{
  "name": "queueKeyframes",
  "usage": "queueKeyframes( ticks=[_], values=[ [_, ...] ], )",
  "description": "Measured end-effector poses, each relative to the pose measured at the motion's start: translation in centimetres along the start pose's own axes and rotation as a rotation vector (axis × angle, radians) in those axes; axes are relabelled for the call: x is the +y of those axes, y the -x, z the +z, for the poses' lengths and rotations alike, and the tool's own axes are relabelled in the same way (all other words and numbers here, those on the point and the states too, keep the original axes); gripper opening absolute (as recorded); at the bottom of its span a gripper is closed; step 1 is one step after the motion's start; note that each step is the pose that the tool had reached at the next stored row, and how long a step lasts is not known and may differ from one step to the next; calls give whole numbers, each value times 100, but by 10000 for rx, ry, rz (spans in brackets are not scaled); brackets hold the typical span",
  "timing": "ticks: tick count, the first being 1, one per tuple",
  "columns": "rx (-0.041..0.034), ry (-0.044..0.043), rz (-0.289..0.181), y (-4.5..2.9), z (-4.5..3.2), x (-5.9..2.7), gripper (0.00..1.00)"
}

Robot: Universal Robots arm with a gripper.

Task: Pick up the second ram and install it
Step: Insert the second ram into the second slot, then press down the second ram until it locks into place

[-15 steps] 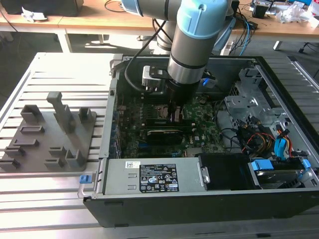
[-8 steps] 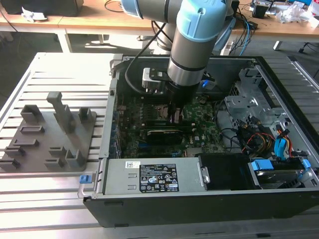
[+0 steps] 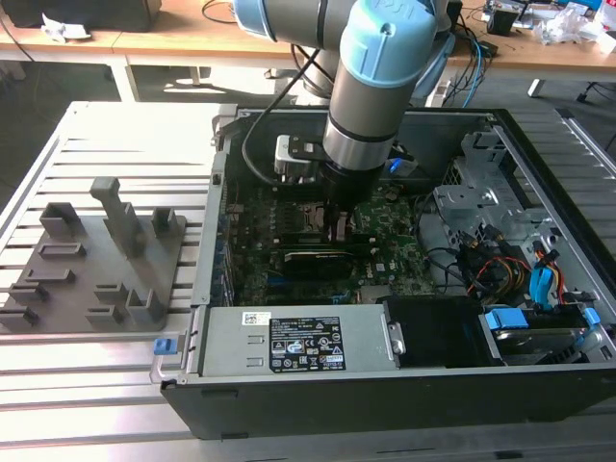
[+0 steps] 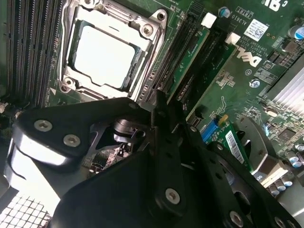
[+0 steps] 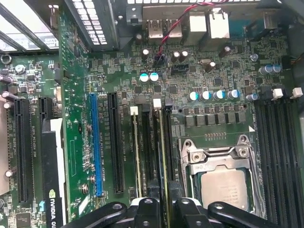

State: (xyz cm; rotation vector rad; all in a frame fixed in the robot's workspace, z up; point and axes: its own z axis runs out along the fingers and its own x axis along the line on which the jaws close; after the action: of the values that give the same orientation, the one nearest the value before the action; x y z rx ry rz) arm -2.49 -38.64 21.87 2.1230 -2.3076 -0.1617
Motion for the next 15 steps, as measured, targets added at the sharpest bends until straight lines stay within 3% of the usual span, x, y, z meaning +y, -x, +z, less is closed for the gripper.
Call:
queueKeyframes(
  ticks=[2, 4, 5, 15],
  values=[
    [12, -2, 3, 24, -123, 12, 22],
    [84, -9, 6, 85, -241, 25, 22],
    [140, -24, 10, 120, -332, 37, 14],
    [158, -23, 12, 132, -358, 19, 11]
  ],
)
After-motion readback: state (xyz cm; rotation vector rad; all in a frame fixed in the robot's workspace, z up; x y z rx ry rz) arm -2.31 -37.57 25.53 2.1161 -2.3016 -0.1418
